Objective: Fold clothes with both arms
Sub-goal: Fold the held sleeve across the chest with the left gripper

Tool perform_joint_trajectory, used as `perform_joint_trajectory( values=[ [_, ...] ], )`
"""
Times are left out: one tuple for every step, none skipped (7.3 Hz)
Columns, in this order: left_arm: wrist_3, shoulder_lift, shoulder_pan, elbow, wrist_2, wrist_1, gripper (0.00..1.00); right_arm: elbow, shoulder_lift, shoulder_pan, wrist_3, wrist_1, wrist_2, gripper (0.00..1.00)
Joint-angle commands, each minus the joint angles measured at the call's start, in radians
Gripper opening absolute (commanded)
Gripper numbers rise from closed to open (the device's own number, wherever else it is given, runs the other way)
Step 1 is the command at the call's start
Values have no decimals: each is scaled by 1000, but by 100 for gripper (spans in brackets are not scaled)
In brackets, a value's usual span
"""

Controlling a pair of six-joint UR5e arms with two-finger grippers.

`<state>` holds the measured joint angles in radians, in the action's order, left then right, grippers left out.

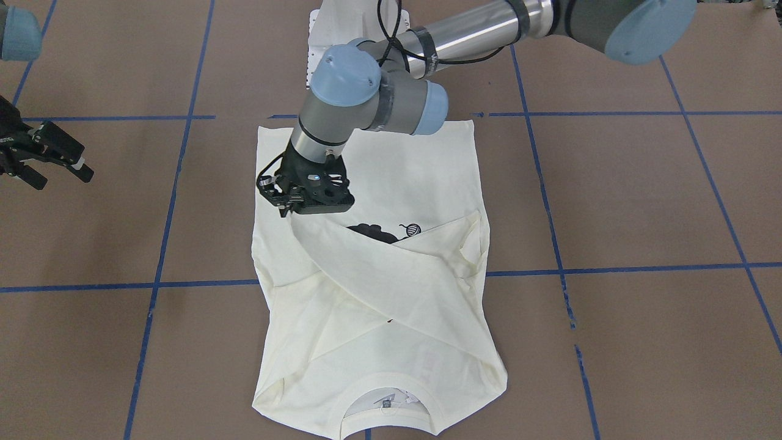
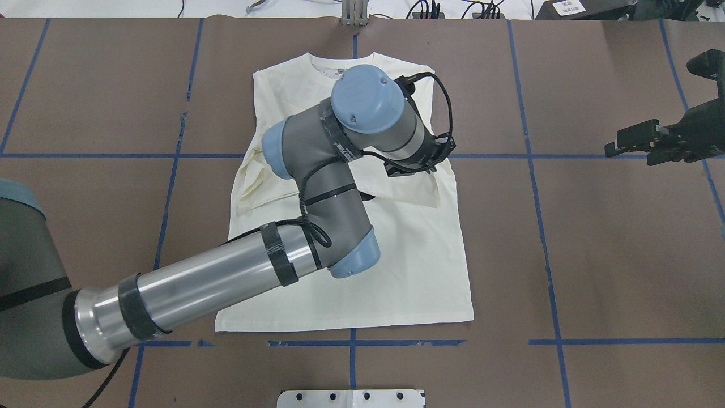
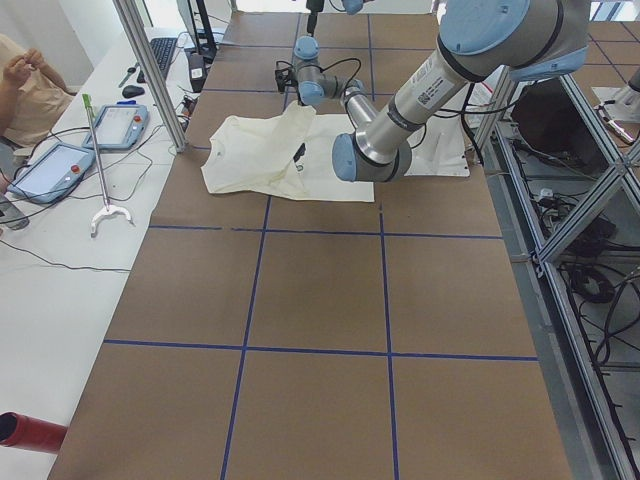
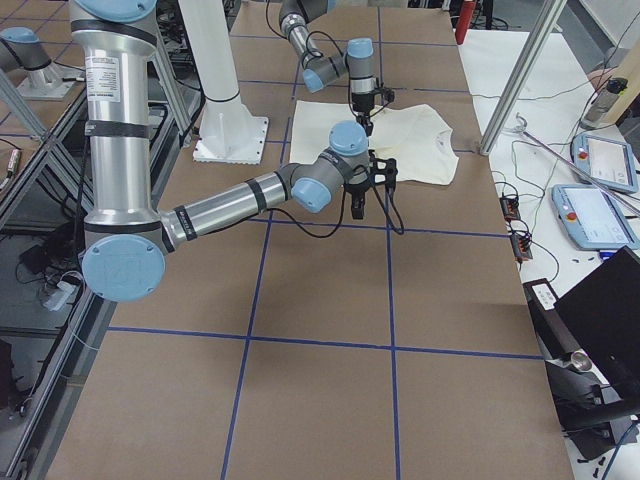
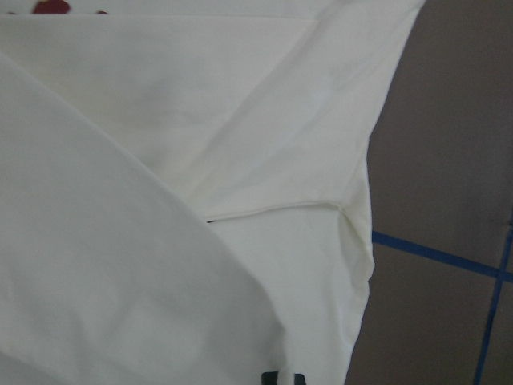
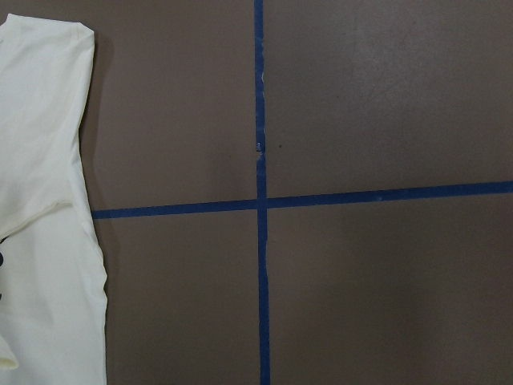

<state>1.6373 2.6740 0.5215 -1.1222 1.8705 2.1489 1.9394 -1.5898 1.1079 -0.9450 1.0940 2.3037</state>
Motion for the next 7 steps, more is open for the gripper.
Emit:
perform_joint_trajectory(
  values=[
    [22,-44,-23,5,-60,71,81,-11,-3,1,2,0,-7,100],
    [22,-189,-11,-172,-59,66,82,-5,10,-34,-23,-2,-12,100],
    [19,-291,45,-308,-29,49,81,-2,36,-99,-131,-6,-18,100],
    [-22,-369,107,-396,48,-7,81,10,60,-205,-264,-40,-89,100],
    [-119,-479,132,-512,59,-44,81,35,62,-364,-448,-84,-230,100],
    [-198,-565,152,-580,61,-47,81,80,63,-528,-601,-86,-400,100],
    [-220,-588,153,-591,61,-47,81,108,71,-680,-732,-82,-561,100]
  ],
)
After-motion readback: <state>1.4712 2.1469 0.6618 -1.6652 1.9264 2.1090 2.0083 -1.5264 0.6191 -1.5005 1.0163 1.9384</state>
